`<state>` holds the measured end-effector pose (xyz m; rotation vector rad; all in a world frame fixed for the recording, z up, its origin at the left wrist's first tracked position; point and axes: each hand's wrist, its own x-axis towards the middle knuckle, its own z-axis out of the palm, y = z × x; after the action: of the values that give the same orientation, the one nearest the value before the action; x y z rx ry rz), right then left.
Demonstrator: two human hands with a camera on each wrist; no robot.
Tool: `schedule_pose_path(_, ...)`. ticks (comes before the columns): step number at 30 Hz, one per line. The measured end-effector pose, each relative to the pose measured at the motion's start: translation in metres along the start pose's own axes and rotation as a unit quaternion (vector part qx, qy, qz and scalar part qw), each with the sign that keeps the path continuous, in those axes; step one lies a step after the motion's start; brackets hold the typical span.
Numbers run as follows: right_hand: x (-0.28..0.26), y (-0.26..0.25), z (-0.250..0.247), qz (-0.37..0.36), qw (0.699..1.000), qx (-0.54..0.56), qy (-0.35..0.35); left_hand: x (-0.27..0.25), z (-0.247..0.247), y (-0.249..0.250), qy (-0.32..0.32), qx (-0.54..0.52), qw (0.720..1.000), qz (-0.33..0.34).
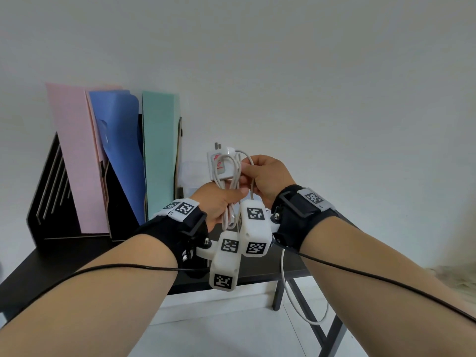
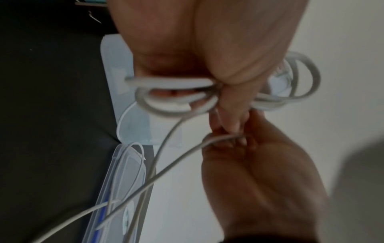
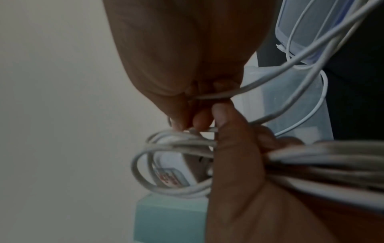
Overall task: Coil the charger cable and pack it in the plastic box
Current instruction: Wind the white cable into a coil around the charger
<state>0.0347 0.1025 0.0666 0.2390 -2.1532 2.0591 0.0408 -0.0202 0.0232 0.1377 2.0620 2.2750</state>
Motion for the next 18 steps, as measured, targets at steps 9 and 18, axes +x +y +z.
schedule_pose_path(9, -0.002, 0.000, -0.006, -0.032, 0.996, -0.079, 0.000, 0.003, 0.002, 0.005, 0.063, -0.057, 0.995, 0.048)
schedule_pose_path(18, -0.007, 0.017, -0.023, 0.002, 0.958, -0.277, -0.076, 0.008, -0.007, 0.030, 0.100, -0.217, 0.966, 0.094)
